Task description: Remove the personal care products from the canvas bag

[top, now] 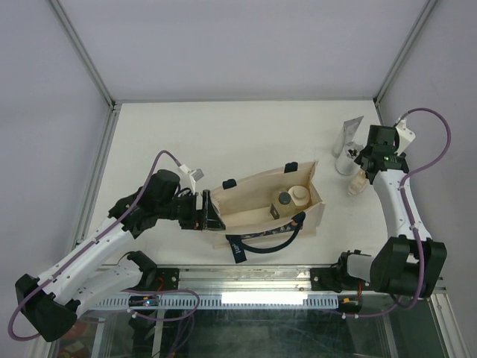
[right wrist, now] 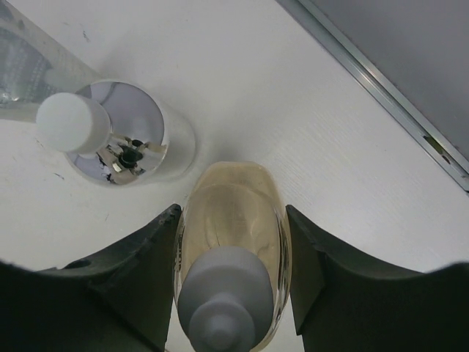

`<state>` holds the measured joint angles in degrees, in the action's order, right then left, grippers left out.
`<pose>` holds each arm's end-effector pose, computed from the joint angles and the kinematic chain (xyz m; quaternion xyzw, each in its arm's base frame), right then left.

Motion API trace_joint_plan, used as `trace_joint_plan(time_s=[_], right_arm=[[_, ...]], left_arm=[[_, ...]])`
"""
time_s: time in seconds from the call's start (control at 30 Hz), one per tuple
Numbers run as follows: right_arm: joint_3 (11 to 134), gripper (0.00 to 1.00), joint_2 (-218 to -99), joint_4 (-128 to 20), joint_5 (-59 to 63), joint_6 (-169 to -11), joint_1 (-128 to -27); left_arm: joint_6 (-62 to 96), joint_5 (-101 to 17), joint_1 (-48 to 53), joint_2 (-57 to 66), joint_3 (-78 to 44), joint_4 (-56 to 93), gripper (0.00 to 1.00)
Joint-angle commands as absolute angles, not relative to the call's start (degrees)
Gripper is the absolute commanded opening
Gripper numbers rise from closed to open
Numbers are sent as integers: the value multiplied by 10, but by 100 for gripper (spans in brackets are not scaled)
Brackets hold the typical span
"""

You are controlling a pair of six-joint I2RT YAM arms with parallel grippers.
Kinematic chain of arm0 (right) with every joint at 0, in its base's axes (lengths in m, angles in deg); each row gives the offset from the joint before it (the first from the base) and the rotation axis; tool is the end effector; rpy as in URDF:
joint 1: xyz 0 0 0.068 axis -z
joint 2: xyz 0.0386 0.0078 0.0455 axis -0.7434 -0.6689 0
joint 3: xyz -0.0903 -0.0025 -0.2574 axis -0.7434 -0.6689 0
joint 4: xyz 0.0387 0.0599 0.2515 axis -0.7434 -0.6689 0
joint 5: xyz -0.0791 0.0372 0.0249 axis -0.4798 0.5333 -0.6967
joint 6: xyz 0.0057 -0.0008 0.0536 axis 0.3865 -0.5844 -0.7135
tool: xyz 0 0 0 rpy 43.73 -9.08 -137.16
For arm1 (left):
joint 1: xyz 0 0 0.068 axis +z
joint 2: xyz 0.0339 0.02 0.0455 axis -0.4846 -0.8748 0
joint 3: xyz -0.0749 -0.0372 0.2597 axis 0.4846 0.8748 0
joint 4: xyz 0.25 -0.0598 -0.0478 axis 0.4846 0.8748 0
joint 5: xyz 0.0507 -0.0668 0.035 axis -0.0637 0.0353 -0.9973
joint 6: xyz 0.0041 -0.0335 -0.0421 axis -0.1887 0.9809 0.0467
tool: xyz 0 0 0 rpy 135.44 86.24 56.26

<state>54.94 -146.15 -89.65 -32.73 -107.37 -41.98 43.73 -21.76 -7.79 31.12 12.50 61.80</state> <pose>0.2465 -0.0422 0.2962 0.3190 0.8503 -0.1556 0.3886 0.1232 -0.1131 0.2676 0.0801 0.9041 -0.3949 0.1423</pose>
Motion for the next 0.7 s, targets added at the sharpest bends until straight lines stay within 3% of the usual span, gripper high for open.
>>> trace_joint_plan(time_s=[0.0,0.1,0.27,0.47,0.63,0.67], right_arm=[[563,0,-1477,-768,-309,-1065,-413],[557,2,-1490,-765,-313,-1064,-413],[536,16,-1499,-753,-288,-1038,-413],[535,58,-1498,-797,-268,-1043,-413],[600,75,-1470,-924,-271,-1076,-413],[611,83,-1452,-946,-272,-1082,-413]], left_arm=[[422,-257,-81,309,107,642,79],[424,-258,-81,307,105,643,79],[427,-262,-80,308,100,643,79],[428,-258,-81,313,98,644,79],[438,-239,-80,326,99,645,79],[439,-235,-81,330,101,644,79]])
